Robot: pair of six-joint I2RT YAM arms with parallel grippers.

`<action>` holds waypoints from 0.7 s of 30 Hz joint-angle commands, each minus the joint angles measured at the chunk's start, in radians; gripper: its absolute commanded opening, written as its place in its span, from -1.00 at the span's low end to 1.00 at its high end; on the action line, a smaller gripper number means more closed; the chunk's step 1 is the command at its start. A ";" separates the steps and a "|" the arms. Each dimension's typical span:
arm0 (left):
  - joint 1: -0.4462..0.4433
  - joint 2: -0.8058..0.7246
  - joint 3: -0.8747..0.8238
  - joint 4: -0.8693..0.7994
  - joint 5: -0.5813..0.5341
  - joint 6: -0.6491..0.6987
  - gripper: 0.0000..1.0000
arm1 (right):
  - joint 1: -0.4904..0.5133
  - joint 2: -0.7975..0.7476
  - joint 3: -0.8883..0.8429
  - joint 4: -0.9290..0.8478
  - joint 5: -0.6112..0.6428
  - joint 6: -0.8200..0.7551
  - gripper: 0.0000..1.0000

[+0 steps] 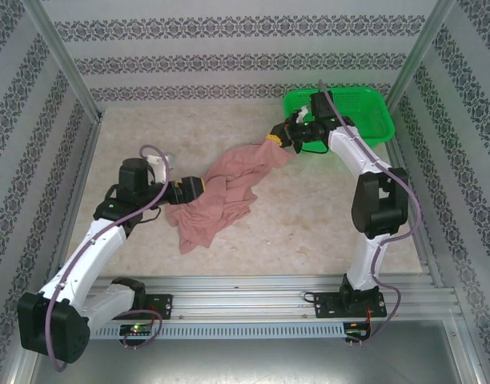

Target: Fold and stack the t-shirts

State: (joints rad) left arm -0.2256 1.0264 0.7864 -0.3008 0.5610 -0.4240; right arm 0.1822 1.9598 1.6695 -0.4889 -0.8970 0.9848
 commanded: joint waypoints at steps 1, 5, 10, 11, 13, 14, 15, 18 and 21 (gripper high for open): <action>-0.049 0.031 0.040 -0.112 -0.100 0.050 1.00 | 0.052 0.086 0.133 -0.174 0.028 -0.198 -0.89; -0.081 0.091 0.073 -0.137 -0.116 0.050 0.99 | 0.116 0.215 0.317 -0.307 0.063 -0.291 -0.85; -0.094 0.120 0.089 -0.248 -0.168 0.055 1.00 | 0.188 0.334 0.494 -0.329 0.084 -0.310 -0.78; -0.095 0.120 0.091 -0.274 -0.177 0.050 1.00 | 0.195 0.348 0.514 -0.317 0.107 -0.308 -0.79; -0.097 0.112 0.096 -0.325 -0.189 0.038 1.00 | 0.194 0.366 0.531 -0.287 0.153 -0.294 -0.82; -0.098 0.108 0.102 -0.355 -0.193 0.032 1.00 | 0.188 0.371 0.541 -0.287 0.181 -0.293 -0.80; -0.103 0.103 0.106 -0.386 -0.200 0.024 1.00 | 0.181 0.370 0.548 -0.294 0.216 -0.300 -0.83; -0.123 0.089 0.115 -0.466 -0.207 0.002 1.00 | 0.147 0.336 0.496 -0.302 0.306 -0.298 -0.38; -0.153 0.085 0.113 -0.532 -0.224 -0.029 1.00 | 0.103 0.252 0.369 -0.263 0.374 -0.291 0.13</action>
State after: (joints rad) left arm -0.3485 1.1320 0.8703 -0.6971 0.3698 -0.4114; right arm 0.3355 2.3043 2.1254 -0.7547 -0.6415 0.6971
